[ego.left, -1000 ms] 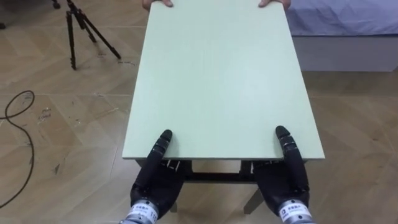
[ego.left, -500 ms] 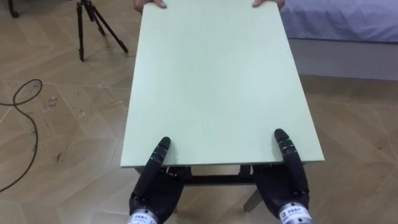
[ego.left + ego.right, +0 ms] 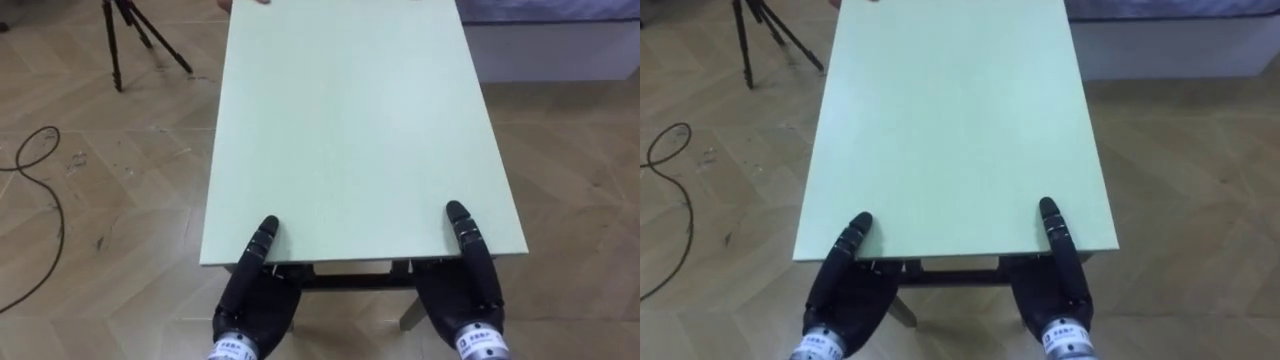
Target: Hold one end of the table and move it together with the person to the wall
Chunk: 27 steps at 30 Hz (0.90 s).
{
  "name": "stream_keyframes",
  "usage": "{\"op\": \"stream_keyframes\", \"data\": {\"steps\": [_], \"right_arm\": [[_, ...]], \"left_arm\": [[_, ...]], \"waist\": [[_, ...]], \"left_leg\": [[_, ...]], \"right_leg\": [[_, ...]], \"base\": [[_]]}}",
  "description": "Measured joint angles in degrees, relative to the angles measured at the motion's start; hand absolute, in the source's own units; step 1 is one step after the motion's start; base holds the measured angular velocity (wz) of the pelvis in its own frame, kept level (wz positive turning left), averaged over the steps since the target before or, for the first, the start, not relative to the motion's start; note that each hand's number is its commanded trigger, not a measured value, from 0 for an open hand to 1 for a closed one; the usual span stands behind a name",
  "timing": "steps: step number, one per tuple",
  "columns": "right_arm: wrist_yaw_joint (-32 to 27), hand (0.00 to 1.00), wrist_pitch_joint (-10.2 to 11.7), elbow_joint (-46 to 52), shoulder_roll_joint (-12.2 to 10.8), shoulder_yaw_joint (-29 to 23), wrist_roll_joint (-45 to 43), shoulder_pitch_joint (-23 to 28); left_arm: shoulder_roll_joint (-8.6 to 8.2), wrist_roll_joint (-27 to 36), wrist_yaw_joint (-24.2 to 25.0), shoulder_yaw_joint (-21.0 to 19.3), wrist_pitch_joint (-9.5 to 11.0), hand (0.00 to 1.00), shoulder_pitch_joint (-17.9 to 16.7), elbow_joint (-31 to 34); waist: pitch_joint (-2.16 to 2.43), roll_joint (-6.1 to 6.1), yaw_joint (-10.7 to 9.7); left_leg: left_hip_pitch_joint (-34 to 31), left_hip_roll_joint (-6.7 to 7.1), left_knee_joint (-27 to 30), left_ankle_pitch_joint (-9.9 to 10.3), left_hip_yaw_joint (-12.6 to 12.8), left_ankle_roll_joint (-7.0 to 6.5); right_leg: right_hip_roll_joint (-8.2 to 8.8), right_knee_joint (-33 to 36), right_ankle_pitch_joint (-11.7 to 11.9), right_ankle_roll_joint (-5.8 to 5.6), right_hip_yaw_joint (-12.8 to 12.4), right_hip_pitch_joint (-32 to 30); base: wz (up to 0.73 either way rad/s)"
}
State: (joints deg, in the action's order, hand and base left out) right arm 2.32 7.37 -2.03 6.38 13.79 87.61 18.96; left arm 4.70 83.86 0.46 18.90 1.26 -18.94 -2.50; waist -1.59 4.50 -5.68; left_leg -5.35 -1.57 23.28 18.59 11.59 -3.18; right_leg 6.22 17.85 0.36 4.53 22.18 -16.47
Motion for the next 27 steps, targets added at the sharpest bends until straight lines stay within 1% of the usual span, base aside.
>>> {"op": "stream_keyframes", "data": {"steps": [1,2,3,4,5,6,7,8,9,10,11,12,13,14,15,16,17,18,19,20,21,22,23,25,26,27], "right_arm": [[0.00,1.00,-0.58,-0.01,-0.18,-0.45,-0.02,0.05],[0.00,1.00,-0.99,0.00,-0.17,-0.56,-0.17,0.06],[-0.01,1.00,-1.60,0.17,-0.22,-1.17,-0.12,0.05],[-0.04,1.00,-2.33,0.16,-0.20,-1.64,-0.14,0.06],[-0.07,1.00,-2.42,0.12,-0.22,-1.68,-0.09,0.17],[-0.08,1.00,-2.47,0.07,-0.43,-1.69,0.08,0.75],[-0.15,1.00,-2.44,0.07,-0.67,-1.67,0.18,1.17],[-0.25,1.00,-2.41,0.08,-0.71,-1.66,0.36,1.30],[-0.33,1.00,-2.39,0.07,-0.72,-1.63,0.48,1.52],[-0.33,1.00,-2.26,0.09,-0.72,-1.61,0.48,1.52],[-0.33,1.00,-2.24,0.21,-0.62,-1.61,0.43,1.47],[-0.33,1.00,-2.19,0.33,-0.62,-1.61,0.43,1.44],[-0.33,1.00,-2.05,0.73,-0.61,-1.57,0.37,1.43],[-0.33,1.00,-1.97,0.91,-0.55,-1.51,0.35,1.41],[-0.28,1.00,-1.90,0.96,-0.52,-1.41,0.33,1.24],[-0.25,1.00,-1.91,0.95,-0.19,-1.42,0.33,1.13],[-0.25,1.00,-1.90,0.95,-0.26,-1.39,0.34,1.13],[-0.24,1.00,-2.04,0.96,-0.45,-1.54,0.39,1.07],[-0.24,1.00,-2.35,0.96,-0.73,-1.55,0.33,0.68],[-0.25,1.00,-2.51,0.96,-0.97,-1.46,0.30,0.46],[-0.25,1.00,-2.97,0.97,-1.54,-1.40,0.30,-0.12],[-0.38,1.00,-3.34,0.96,-1.91,-1.35,0.29,-0.63],[-0.41,1.00,-3.32,0.96,-1.95,-1.27,0.20,-0.85],[-0.50,1.00,-3.31,0.80,-2.11,-1.21,0.05,-1.23],[-0.54,1.00,-3.30,0.75,-2.23,-1.19,-0.09,-1.25],[-0.57,1.00,-3.26,0.56,-2.52,-1.07,-0.08,-1.35]], "left_arm": [[0.00,-0.03,0.04,-0.04,-0.06,1.00,0.22,-0.37],[0.03,-0.10,0.04,0.00,-0.07,1.00,0.33,-0.42],[0.07,-0.13,0.04,-0.01,-0.07,1.00,0.49,-0.41],[0.12,-0.04,0.04,0.05,-0.11,1.00,0.49,-0.44],[0.21,-0.04,0.04,0.09,-0.20,1.00,0.47,-0.48],[0.19,-0.18,0.04,0.12,-0.51,1.00,0.52,-0.75],[0.50,-0.26,0.04,0.34,-0.50,1.00,0.50,-0.81],[0.66,-0.27,0.04,0.39,-0.50,1.00,0.44,-0.80],[0.73,-0.32,0.04,0.42,-0.50,1.00,0.37,-0.80],[0.47,-0.38,0.04,0.40,-0.49,1.00,0.37,-0.80],[0.34,-0.36,0.04,0.41,-0.50,1.00,0.37,-0.77],[0.29,-0.36,0.04,0.39,-0.50,1.00,0.39,-0.70],[0.21,-0.34,0.05,0.36,-0.44,1.00,0.38,-0.48],[0.18,-0.26,0.11,0.32,-0.43,1.00,0.39,-0.42],[0.25,-0.18,0.23,0.27,-0.39,1.00,0.43,-0.31],[0.13,-0.29,0.23,0.30,-0.34,1.00,0.41,-0.34],[0.32,-0.32,0.23,0.31,-0.35,1.00,0.37,-0.34],[0.46,-0.34,0.23,0.25,-0.44,1.00,0.39,-0.13],[0.87,-0.34,0.23,-0.06,-0.39,1.00,0.39,0.53],[1.07,-0.32,0.23,-0.17,-0.32,1.00,0.38,0.98],[1.68,-0.30,0.23,-0.61,-0.25,1.00,0.38,1.88],[2.32,-0.31,0.23,-0.86,0.16,1.00,0.43,2.27],[2.37,-0.31,0.23,-0.85,0.36,1.00,0.55,2.31],[2.40,-0.30,0.23,-1.03,0.53,1.00,0.67,2.30],[2.38,-0.31,0.23,-1.09,0.54,1.00,0.67,2.30],[2.45,-0.34,0.23,-1.14,0.70,1.00,0.77,2.30]], "waist": [[0.00,-0.33,0.31],[0.03,-0.62,0.37],[0.09,-1.09,0.27],[0.14,-1.19,-0.02],[0.14,-1.24,-0.12],[0.00,-1.55,-0.23],[0.00,-2.28,-0.28],[0.06,-2.71,-0.26],[0.17,-3.49,-0.13],[0.23,-3.84,-0.07],[0.35,-4.07,0.14],[0.34,-4.28,0.46],[0.32,-4.66,1.35],[0.33,-4.75,1.71],[0.33,-5.30,2.40],[0.21,-5.60,3.04],[0.19,-5.65,3.34],[0.26,-5.79,4.03],[0.24,-6.23,4.19],[0.35,-6.58,4.39],[0.38,-7.45,4.56],[0.43,-8.02,4.95],[0.38,-8.17,5.27],[0.37,-8.25,6.87],[0.37,-8.23,7.20],[0.35,-8.18,7.38]], "left_leg": [[-0.47,0.94,-0.37,-0.80,0.61,-0.86],[-0.73,1.54,-0.57,-1.21,0.97,-1.28],[-1.84,2.35,-0.55,-1.87,1.72,-2.27],[-2.71,2.53,-0.59,-2.42,2.40,-3.31],[-3.00,2.60,-0.54,-2.67,2.50,-3.76],[-3.05,2.88,-0.49,-3.20,2.34,-4.39],[-3.09,3.47,-0.50,-3.81,2.25,-4.83],[-3.23,3.78,-0.45,-4.00,2.27,-5.04],[-3.49,4.54,-0.18,-4.35,2.25,-5.44],[-4.63,4.95,0.74,-4.52,2.26,-5.76],[-5.95,5.26,1.56,-4.67,2.46,-6.03],[-6.46,5.39,1.73,-4.82,2.84,-6.15],[-7.62,5.43,2.09,-5.18,3.93,-6.24],[-8.31,5.41,2.38,-5.37,4.23,-6.25],[-9.42,5.41,2.59,-6.06,5.19,-6.28],[-10.12,5.29,2.49,-6.89,5.72,-6.10],[-10.40,5.10,2.24,-7.39,5.86,-5.96],[-11.32,4.43,1.66,-8.48,6.02,-5.64],[-12.35,3.64,0.76,-9.85,6.20,-5.43],[-12.94,3.27,0.24,-10.58,6.46,-5.36],[-14.13,2.62,-0.52,-11.93,6.80,-5.15],[-15.08,1.93,-0.54,-13.12,7.16,-5.06],[-15.37,1.58,-0.58,-13.61,7.45,-5.00],[-16.55,-0.07,-0.59,-15.13,8.05,-4.58],[-16.86,-0.48,-0.64,-15.53,8.04,-4.45],[-17.37,-1.40,-0.78,-16.41,7.88,-4.20]], "right_leg": [[0.81,0.04,1.30,-0.30,-0.69,-0.68],[1.19,-0.20,2.07,-0.48,-1.22,-1.10],[1.98,-0.44,3.42,-1.25,-1.87,-2.00],[2.86,0.65,4.12,-4.67,-2.53,-2.94],[3.56,3.75,3.20,-6.35,-3.27,-3.85],[5.57,14.05,-0.66,-7.53,-4.83,-5.18],[8.27,24.15,-4.09,-7.88,-5.98,-5.42],[9.43,28.58,-5.25,-8.18,-6.83,-5.02],[11.37,35.31,-6.67,-8.94,-8.67,-3.18],[12.35,39.30,-6.83,-9.02,-10.27,-0.55],[12.59,40.39,-6.81,-9.05,-11.80,3.04],[12.63,40.15,-6.80,-9.07,-12.32,4.81],[12.71,39.04,-6.80,-9.13,-12.79,7.96],[12.66,38.02,-6.89,-9.26,-12.76,9.39],[12.17,34.21,-7.41,-9.79,-12.50,12.10],[11.00,28.73,-11.92,-11.73,-12.59,14.66],[10.33,26.31,-13.31,-12.11,-12.66,15.57],[8.95,22.05,-15.33,-11.62,-12.71,16.76],[7.61,17.71,-16.68,-11.38,-12.73,17.50],[7.11,15.69,-17.26,-11.27,-12.73,17.72],[6.25,11.87,-18.36,-11.30,-12.61,18.08],[5.42,7.74,-18.93,-11.16,-12.61,18.85],[5.03,5.99,-19.13,-11.07,-12.60,19.23],[3.44,1.19,-19.46,-10.87,-12.25,19.98],[3.04,0.48,-19.56,-10.69,-11.74,20.00],[2.19,-0.48,-19.77,-10.29,-10.25,19.81]], "base": [[-0.19],[-0.15],[-0.11],[-0.06],[0.07],[0.10],[0.10],[0.05],[0.03],[0.00],[-0.04],[-0.21],[-0.25],[-0.28],[-0.22],[-0.21],[-0.20],[-0.15],[-0.14],[-0.16],[-0.20],[-0.23],[-0.30],[-0.31],[-0.18],[-0.10]]}}
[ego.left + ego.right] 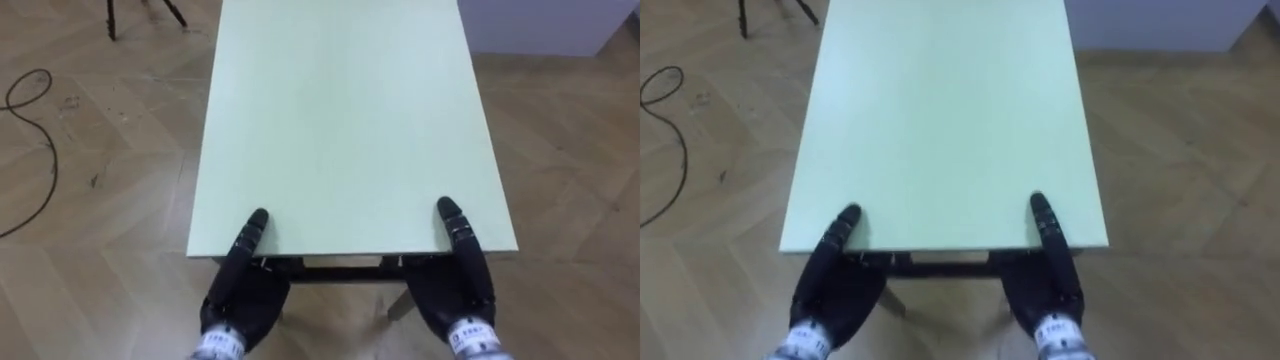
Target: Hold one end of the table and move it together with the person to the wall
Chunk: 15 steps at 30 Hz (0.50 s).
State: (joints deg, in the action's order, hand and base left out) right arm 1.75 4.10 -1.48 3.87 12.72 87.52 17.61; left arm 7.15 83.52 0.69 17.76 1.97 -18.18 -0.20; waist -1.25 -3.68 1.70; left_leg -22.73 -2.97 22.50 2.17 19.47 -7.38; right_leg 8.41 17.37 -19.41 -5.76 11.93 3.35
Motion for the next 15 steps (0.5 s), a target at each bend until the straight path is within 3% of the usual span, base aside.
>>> {"op": "stream_keyframes", "data": {"steps": [2,5,6,7,8,9,10,11,12,13,15], "right_arm": [[0.00,1.00,0.02,-0.62,-0.09,0.21,0.39,-0.37],[0.00,1.00,-0.01,-0.87,-0.04,0.20,1.23,-0.22],[0.06,1.00,0.02,-0.86,-0.04,0.13,1.61,-0.25],[0.21,1.00,-0.05,-0.79,-0.09,-0.04,2.04,-0.43],[0.21,1.00,-0.72,-1.56,-0.26,-0.41,2.12,-0.79],[0.21,1.00,-0.97,-2.16,-0.30,-0.41,2.07,-0.95],[0.18,1.00,-1.48,-2.99,-0.11,-0.19,1.95,-1.26],[0.17,1.00,-1.96,-3.45,-0.05,-0.05,1.85,-1.48],[0.17,1.00,-2.52,-4.11,0.18,0.40,1.34,-1.62],[0.17,1.00,-2.69,-4.21,0.72,1.04,0.88,-1.58],[0.21,1.00,-2.66,-4.21,1.04,1.55,-0.06,-1.55]], "left_arm": [[0.26,-0.04,-0.01,0.14,0.12,1.00,0.15,-0.17],[0.43,-0.05,-0.02,0.75,0.16,1.00,0.30,-0.21],[0.61,-0.12,-0.03,0.95,0.21,1.00,0.79,-0.28],[0.86,-0.12,-0.03,0.98,0.28,1.00,1.57,-0.28],[0.51,-0.21,0.09,0.71,0.40,1.00,1.72,-1.05],[0.49,-0.20,0.26,0.47,0.51,1.00,1.40,-1.42],[0.10,0.18,0.41,0.40,0.56,1.00,0.17,-1.68],[0.00,0.50,0.85,0.15,0.57,1.00,-0.73,-1.70],[-0.18,1.38,1.63,-0.53,0.51,1.00,-2.32,-1.76],[-0.56,1.32,2.40,-0.92,0.47,1.00,-3.74,-1.76],[-1.33,1.31,3.03,-1.38,0.01,1.00,-5.04,-1.74]], "waist": [[-0.07,0.44,0.29],[-0.06,1.69,0.14],[0.00,2.34,0.34],[-0.04,2.46,0.13],[-0.23,2.59,0.73],[-0.21,2.75,1.73],[-0.28,3.47,3.82],[-0.26,3.83,4.16],[-0.26,4.60,4.06],[-0.32,5.50,3.38],[-0.41,6.62,2.24]], "left_leg": [[-0.42,-1.22,-0.99,-1.85,-0.87,0.78],[-0.04,-1.99,-6.69,-7.74,-3.07,2.78],[0.38,-2.34,-11.46,-11.86,-4.30,6.60],[0.77,-2.34,-15.61,-16.27,-5.99,13.00],[0.52,-3.00,-10.83,-13.53,-7.04,9.85],[0.31,-3.64,-5.95,-10.00,-7.08,7.58],[0.21,-5.20,3.42,-3.54,-7.21,7.11],[0.17,-5.67,7.94,-0.86,-7.29,7.52],[0.05,-5.86,17.28,3.31,-7.90,7.68],[0.33,-5.92,24.74,6.08,-8.75,7.36],[3.02,-6.97,33.14,8.39,-8.83,6.93]], "right_leg": [[-1.85,-0.78,0.24,0.80,0.95,-0.40],[-5.73,-1.10,1.40,4.07,0.67,-1.93],[-8.18,-2.16,3.08,6.64,-0.25,-3.38],[-9.07,-3.03,4.90,7.93,0.14,-5.03],[-8.31,-2.71,5.45,8.84,2.45,-5.59],[-7.73,-2.43,5.56,9.02,3.79,-5.55],[-6.60,-2.23,5.96,9.11,6.46,-5.05],[-6.17,-2.21,6.29,8.80,7.91,-4.80],[-5.50,-2.15,6.85,8.21,10.54,-4.45],[-5.24,-1.77,7.03,8.08,13.14,-4.42],[-5.38,-1.09,7.08,8.21,16.51,-4.43]], "base": [[0.06],[0.27],[0.32],[0.13],[-0.16],[-0.84],[-0.93],[-1.00],[-0.56],[-0.37],[0.00]]}}
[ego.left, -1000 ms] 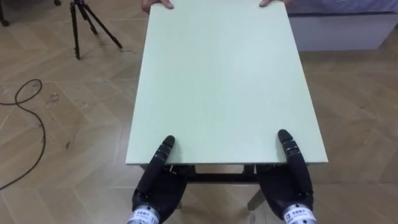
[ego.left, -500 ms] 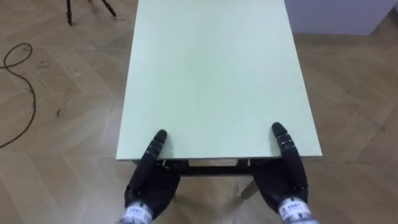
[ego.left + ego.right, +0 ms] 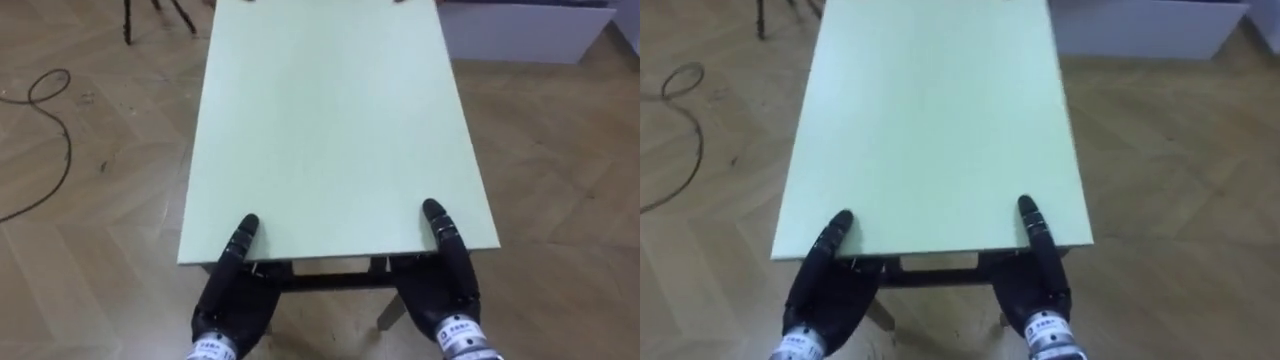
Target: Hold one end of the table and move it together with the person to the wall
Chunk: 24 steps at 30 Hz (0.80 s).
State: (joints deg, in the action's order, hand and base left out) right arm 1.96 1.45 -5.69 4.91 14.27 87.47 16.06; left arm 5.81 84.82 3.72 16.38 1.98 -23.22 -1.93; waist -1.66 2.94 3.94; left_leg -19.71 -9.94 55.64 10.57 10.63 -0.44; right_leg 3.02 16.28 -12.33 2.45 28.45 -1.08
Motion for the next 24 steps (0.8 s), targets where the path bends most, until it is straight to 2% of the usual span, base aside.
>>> {"op": "stream_keyframes", "data": {"steps": [1,2,3,4,5,6,7,8,9,10,11,13,14,15,16,19,20,21,23,24], "right_arm": [[0.00,1.00,0.15,0.00,0.03,-0.01,-0.31,0.01],[0.00,1.00,0.38,0.00,0.04,-0.01,-0.37,0.08],[0.15,1.00,0.92,0.04,0.01,-0.14,-0.37,0.14],[0.20,1.00,1.28,-0.02,0.62,-0.31,-0.49,0.54],[0.44,1.00,1.63,-0.01,1.16,-0.13,-0.51,1.74],[0.57,1.00,1.80,0.07,1.17,0.12,-0.47,2.23],[0.76,1.00,2.29,2.02,1.17,0.39,-0.46,2.34],[0.76,1.00,2.66,3.58,1.45,0.37,-0.46,2.27],[0.73,1.00,3.10,3.80,2.60,0.01,-0.16,1.07],[0.65,1.00,3.11,3.21,2.22,-0.71,0.08,0.42],[0.66,1.00,3.23,3.26,2.18,-1.25,0.21,0.38],[0.37,1.00,3.36,3.50,1.34,-2.71,0.64,-0.28],[-0.36,1.00,3.64,3.47,0.75,-3.66,0.40,-0.71],[-0.65,1.00,3.80,3.42,0.39,-4.11,0.27,-0.79],[-0.69,1.00,3.89,3.34,-0.22,-4.58,-0.10,-0.77],[-0.58,1.00,3.91,2.48,-0.06,-4.37,-0.21,-0.71],[-0.57,1.00,3.96,2.39,-0.07,-4.33,-0.27,-0.57],[-0.54,1.00,4.02,2.38,-0.02,-4.37,-0.26,-0.11],[-0.41,1.00,3.92,2.16,-0.16,-4.42,-0.22,0.84],[-0.41,1.00,3.93,2.16,-0.20,-4.32,-0.20,1.20]], "left_arm": [[-0.04,0.03,0.03,0.07,-0.13,1.00,-0.33,0.00],[-0.05,0.01,0.03,0.11,-0.23,1.00,-0.35,-0.02],[-0.10,-0.09,0.03,0.17,-0.60,1.00,-0.11,-0.02],[-0.64,-0.67,0.02,0.28,-0.94,1.00,0.04,-0.61],[-0.86,-0.97,0.02,0.96,-1.24,1.00,-0.03,-1.65],[-0.78,-1.05,0.02,0.91,-1.50,1.00,-0.18,-1.76],[-0.62,-1.15,0.68,-0.18,-2.12,1.00,0.04,-0.53],[-0.89,-1.20,1.26,-0.55,-2.44,1.00,0.44,-0.06],[-2.29,-1.22,1.51,-0.74,-3.07,1.00,1.17,-0.52],[-2.13,-1.13,1.51,-0.68,-3.77,1.00,2.81,-1.61],[-1.98,-1.23,1.49,-0.50,-3.82,1.00,3.69,-1.85],[-1.52,-1.30,0.63,1.12,-2.30,1.00,8.24,-3.39],[-1.65,-1.39,-0.28,1.88,-1.40,1.00,10.30,-4.35],[-1.85,-1.74,-0.54,1.93,-1.29,1.00,10.93,-4.77],[-2.23,-1.84,-0.88,1.94,-1.15,1.00,11.57,-5.28],[-2.31,-1.99,-0.89,1.97,-1.18,1.00,11.51,-6.33],[-2.34,-2.09,-0.89,1.97,-1.18,1.00,11.49,-6.60],[-2.39,-2.10,-0.88,2.12,-1.19,1.00,11.49,-6.95],[-2.25,-2.32,-0.89,2.40,-1.26,1.00,11.01,-7.20],[-2.23,-2.38,-0.89,2.56,-1.27,1.00,10.85,-7.20]], "waist": [[-0.11,0.40,-1.90],[-0.05,0.73,-2.69],[-0.32,1.07,-4.46],[-1.01,1.09,-5.54],[-0.73,1.32,-6.50],[0.10,1.25,-6.73],[1.06,-0.14,-7.52],[0.34,0.90,-8.06],[-0.31,3.88,-8.63],[-0.60,4.67,-9.32],[-0.66,4.51,-10.03],[-0.76,3.40,-11.15],[-0.72,2.91,-10.89],[-0.55,2.56,-10.54],[-0.47,2.24,-10.44],[-0.43,2.18,-10.20],[-0.39,2.10,-10.24],[-0.33,1.97,-10.27],[-0.02,1.41,-10.56],[0.08,1.26,-10.63]], "left_leg": [[2.55,-0.27,3.72,-0.36,-0.32,0.53],[4.10,-0.66,4.46,-0.46,-0.58,0.65],[6.76,-1.52,2.64,1.77,-1.03,1.12],[7.83,0.12,-1.28,3.01,-0.48,1.13],[9.42,2.15,-6.06,3.06,-2.44,1.35],[9.48,3.08,-9.59,3.58,-3.72,2.84],[9.53,4.80,-12.82,6.18,-4.93,5.99],[9.51,3.51,-10.93,7.29,-4.41,5.74],[11.14,1.04,-10.77,10.24,-5.67,5.62],[13.43,0.60,-15.75,13.31,-6.69,6.11],[14.07,0.93,-18.59,14.29,-6.38,5.57],[14.14,2.49,-24.35,16.61,-4.80,2.61],[12.92,3.55,-24.85,16.48,-4.08,0.40],[12.50,4.33,-25.14,15.90,-3.75,-0.51],[11.95,5.94,-25.88,14.64,-3.32,-1.66],[11.71,8.81,-27.59,12.39,-1.72,-3.67],[11.75,9.25,-27.75,12.07,-1.38,-4.09],[11.80,10.31,-28.01,11.47,-1.18,-4.91],[12.04,11.85,-28.38,10.65,-1.01,-6.17],[12.09,12.06,-28.37,10.52,-1.10,-6.42]], "right_leg": [[-0.07,0.73,-0.12,0.15,1.96,-0.02],[-0.10,1.36,-0.24,0.08,3.07,-0.03],[0.52,4.29,-1.13,-0.04,4.45,-1.29],[1.89,9.49,-1.68,0.74,2.74,-3.41],[-0.69,10.11,-1.46,2.87,-5.26,-7.10],[-3.59,6.27,-0.66,3.44,-9.49,-8.54],[-4.64,0.47,7.43,6.14,-10.54,-11.13],[-4.54,0.62,7.12,4.80,-8.45,-11.64],[-5.33,1.81,6.88,4.95,-5.16,-12.93],[-4.55,3.32,6.86,5.03,-3.33,-14.32],[-3.86,3.92,6.94,5.07,-2.67,-15.17],[-0.27,6.32,7.34,4.75,-0.24,-18.28],[1.16,6.70,8.32,4.43,-0.23,-19.31],[1.77,6.43,8.99,4.21,-0.56,-19.78],[3.02,5.27,10.32,3.18,-0.82,-20.11],[5.09,2.33,14.38,2.48,-1.25,-19.78],[5.43,2.20,15.01,2.41,-1.55,-19.72],[6.51,2.19,15.86,2.07,-1.73,-19.70],[7.89,2.42,16.99,0.76,-3.05,-19.71],[8.05,2.63,17.05,0.17,-3.65,-19.68]], "base": [[0.36],[0.72],[0.72],[0.65],[0.36],[0.32],[0.32],[0.31],[0.36],[0.39],[0.67],[0.66],[0.32],[0.10],[0.00],[-0.14],[-0.04],[0.06],[0.09],[0.14]]}}
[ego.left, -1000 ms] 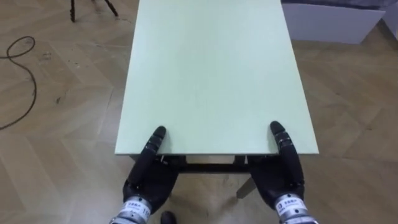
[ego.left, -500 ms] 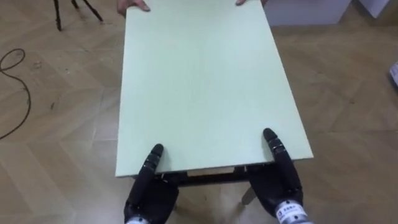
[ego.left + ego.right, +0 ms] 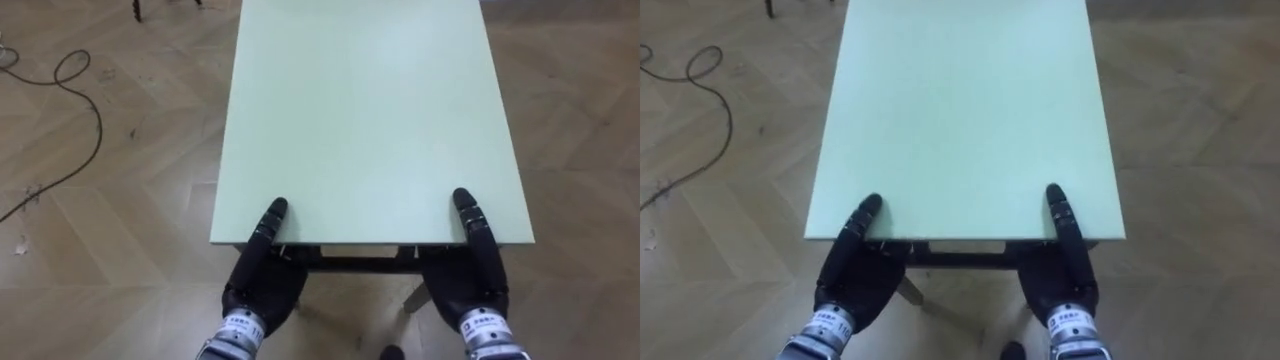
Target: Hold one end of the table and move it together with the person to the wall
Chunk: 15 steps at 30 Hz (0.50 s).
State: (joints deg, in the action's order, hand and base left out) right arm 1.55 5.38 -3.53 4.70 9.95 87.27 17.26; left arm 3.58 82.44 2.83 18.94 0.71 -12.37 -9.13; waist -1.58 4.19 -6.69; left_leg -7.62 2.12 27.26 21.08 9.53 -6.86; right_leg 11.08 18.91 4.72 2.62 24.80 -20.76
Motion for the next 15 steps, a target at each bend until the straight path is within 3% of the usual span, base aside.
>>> {"op": "stream_keyframes", "data": {"steps": [4,5,7,9,15], "right_arm": [[0.01,1.00,0.01,0.01,-0.38,0.08,0.34,1.72],[0.06,1.00,0.02,0.02,-0.46,0.07,0.47,1.97],[0.45,1.00,-0.03,0.01,-0.42,0.14,0.89,2.45],[0.44,1.00,-0.06,-0.05,-0.54,0.24,1.06,2.45],[0.33,1.00,0.43,-0.05,-0.35,0.96,1.20,2.36]], "left_arm": [[0.36,-0.82,-0.03,0.50,0.00,1.00,-0.93,-0.02],[0.35,-1.08,-0.03,0.50,-0.01,1.00,-1.11,0.03],[0.31,-1.61,0.11,0.49,-0.01,1.00,-1.47,0.17],[0.00,-1.64,0.17,0.46,0.04,1.00,-1.59,0.21],[0.33,-2.12,0.18,0.35,0.34,1.00,-2.39,0.76]], "waist": [[0.10,-0.88,-1.20],[0.07,-0.98,-1.34],[0.09,-1.51,-1.01],[-0.04,-2.01,-0.64],[0.10,-3.03,2.69]], "left_leg": [[0.94,0.73,-0.50,-0.99,-1.70,-1.00],[1.02,0.71,-0.82,-1.25,-1.95,-1.02],[1.43,0.66,-2.62,-2.38,-2.15,-0.90],[2.41,0.75,-4.75,-3.52,-2.10,-0.59],[4.48,0.03,-9.75,-5.76,-0.81,0.86]], "right_leg": [[1.49,7.89,-2.67,-4.68,-5.92,0.13],[1.64,9.28,-3.28,-4.99,-6.79,0.17],[2.25,15.18,-8.13,-5.74,-9.54,1.53],[1.80,14.41,-11.11,-6.85,-10.86,5.09],[-1.90,1.59,-11.47,-6.94,-12.01,10.91]], "base": [[0.25],[0.19],[0.04],[-0.07],[-0.17]]}}
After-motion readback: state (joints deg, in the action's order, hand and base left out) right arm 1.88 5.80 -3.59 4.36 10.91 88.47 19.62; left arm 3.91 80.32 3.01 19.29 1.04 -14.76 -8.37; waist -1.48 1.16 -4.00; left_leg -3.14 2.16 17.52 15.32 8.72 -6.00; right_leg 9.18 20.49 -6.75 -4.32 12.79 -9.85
